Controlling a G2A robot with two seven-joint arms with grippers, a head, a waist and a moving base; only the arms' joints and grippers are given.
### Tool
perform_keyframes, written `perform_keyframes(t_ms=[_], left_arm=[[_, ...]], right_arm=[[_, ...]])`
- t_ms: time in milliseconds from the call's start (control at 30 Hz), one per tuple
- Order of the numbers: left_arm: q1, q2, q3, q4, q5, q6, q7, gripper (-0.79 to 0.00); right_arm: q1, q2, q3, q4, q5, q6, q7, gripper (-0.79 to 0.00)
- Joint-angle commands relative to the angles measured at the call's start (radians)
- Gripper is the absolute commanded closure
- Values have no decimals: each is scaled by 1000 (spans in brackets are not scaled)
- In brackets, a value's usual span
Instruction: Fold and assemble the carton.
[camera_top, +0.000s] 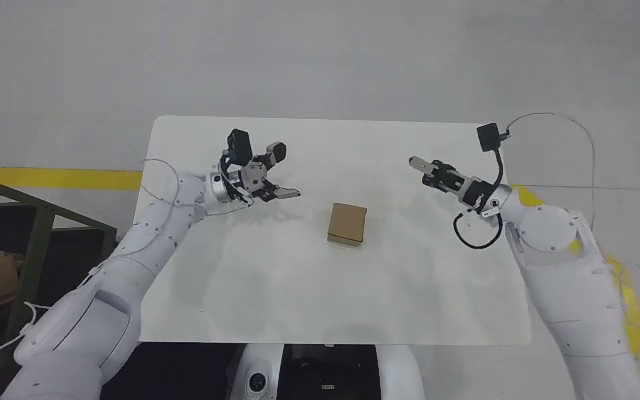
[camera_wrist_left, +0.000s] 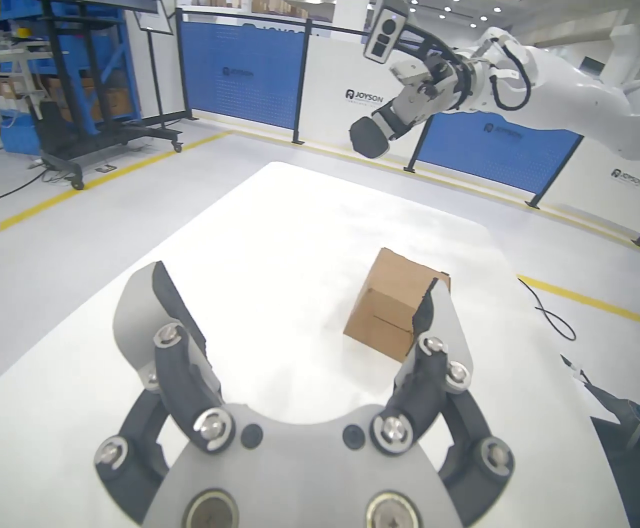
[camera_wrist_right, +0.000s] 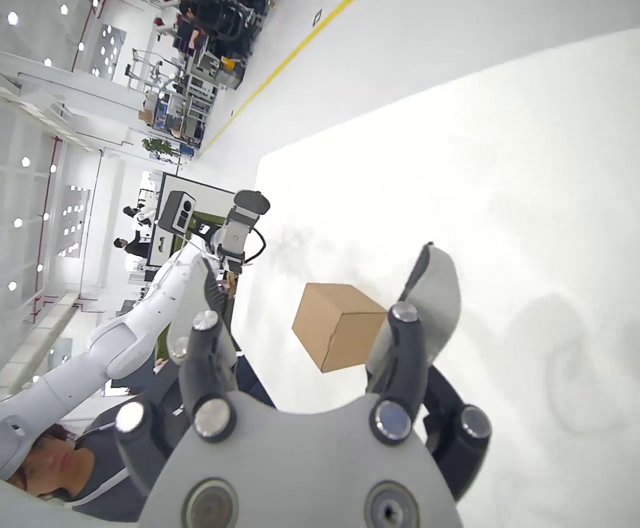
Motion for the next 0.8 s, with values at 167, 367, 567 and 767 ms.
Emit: perform_keyframes(t_ms=[167,367,567,767], left_arm=[[12,12,-88,22,-180,39,-160,-785],[23,29,-161,4,-286,69,-281,-785],[48,51,-228,-49,-326,87,-365,-785],[90,72,-292,-117,-340,114,-413,-785]], right_arm=[[9,8,58,-19,-105,-48,-81,-785],[38,12,77,-48,-201,-31,-116,-785],[86,12,63,-52,-280,-12,-116,-785],[122,10,48,-56,-331,-3,-125,-785]])
